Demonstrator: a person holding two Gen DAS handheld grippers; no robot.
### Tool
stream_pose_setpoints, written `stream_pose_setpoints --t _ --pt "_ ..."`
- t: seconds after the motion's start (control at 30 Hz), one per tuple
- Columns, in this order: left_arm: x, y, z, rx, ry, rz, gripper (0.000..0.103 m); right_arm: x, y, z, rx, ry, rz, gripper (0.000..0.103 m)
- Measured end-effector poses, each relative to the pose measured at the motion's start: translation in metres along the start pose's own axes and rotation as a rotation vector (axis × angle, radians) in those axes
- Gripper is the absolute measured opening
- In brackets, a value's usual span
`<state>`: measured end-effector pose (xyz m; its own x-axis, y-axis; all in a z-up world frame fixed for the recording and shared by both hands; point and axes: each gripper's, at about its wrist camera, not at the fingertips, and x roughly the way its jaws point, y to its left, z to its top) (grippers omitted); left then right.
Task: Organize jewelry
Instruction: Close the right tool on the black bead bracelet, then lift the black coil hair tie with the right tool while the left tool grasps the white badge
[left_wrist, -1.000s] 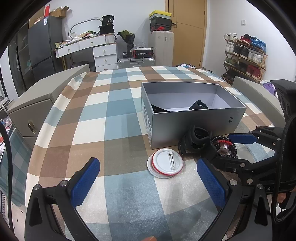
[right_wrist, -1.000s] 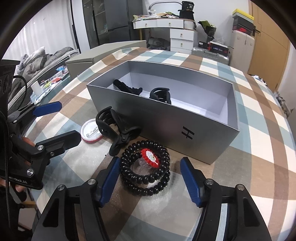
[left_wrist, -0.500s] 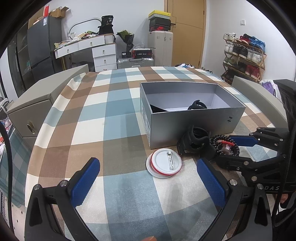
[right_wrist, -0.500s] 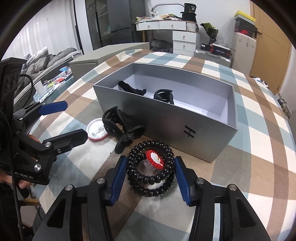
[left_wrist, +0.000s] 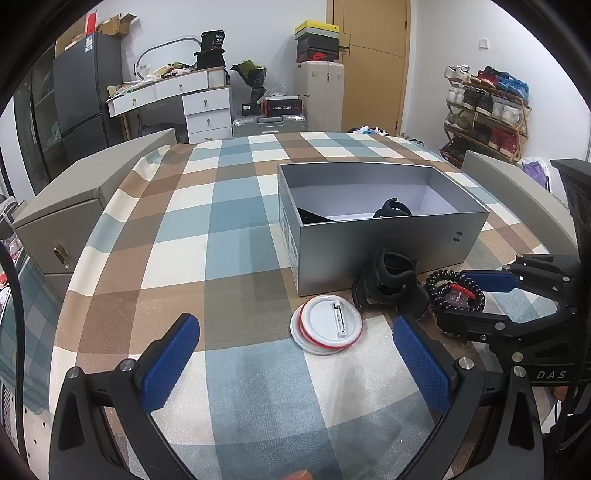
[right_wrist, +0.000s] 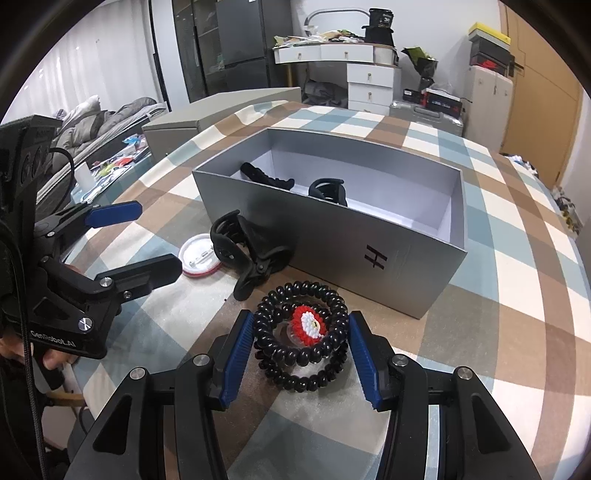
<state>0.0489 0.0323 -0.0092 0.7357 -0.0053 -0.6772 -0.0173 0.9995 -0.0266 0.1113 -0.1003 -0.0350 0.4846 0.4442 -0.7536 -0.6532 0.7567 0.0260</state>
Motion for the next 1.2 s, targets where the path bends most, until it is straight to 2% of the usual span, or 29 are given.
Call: stream_pose_setpoints --t 0.47,0.6,0.9,1.0,1.1,1.17,1.2 --pt "0.0 0.0 0.0 0.0 0.0 0.0 0.102 -0.005 0.0 -0.004 -0.012 -0.011 -0.014 0.052" --pt "0.0 0.0 0.0 0.0 0.0 0.0 0.102 -0.008 0.004 -0.004 -0.027 -0.018 -0.014 0.048" --pt "0.0 -0.002 0.0 0.001 0.005 -0.007 0.102 -0.035 0.003 -0.002 -0.006 -0.126 0.003 0.044" --pt "0.001 -0.004 0.0 0.002 0.03 -0.031 0.102 -0.047 -0.002 -0.004 0.023 -0.175 0.019 0.044" --pt "0.008 -0.008 -0.001 0.01 0.089 -0.031 0.102 -0.056 -0.004 -0.005 0.031 -0.2 0.023 0.044" --pt "0.014 -0.01 -0.001 0.021 0.126 -0.037 0.098 -0.059 -0.006 -0.006 0.033 -0.205 0.024 0.044" --pt "0.015 -0.01 0.0 0.026 0.136 -0.039 0.09 -0.059 -0.007 -0.007 0.035 -0.206 0.024 0.044"
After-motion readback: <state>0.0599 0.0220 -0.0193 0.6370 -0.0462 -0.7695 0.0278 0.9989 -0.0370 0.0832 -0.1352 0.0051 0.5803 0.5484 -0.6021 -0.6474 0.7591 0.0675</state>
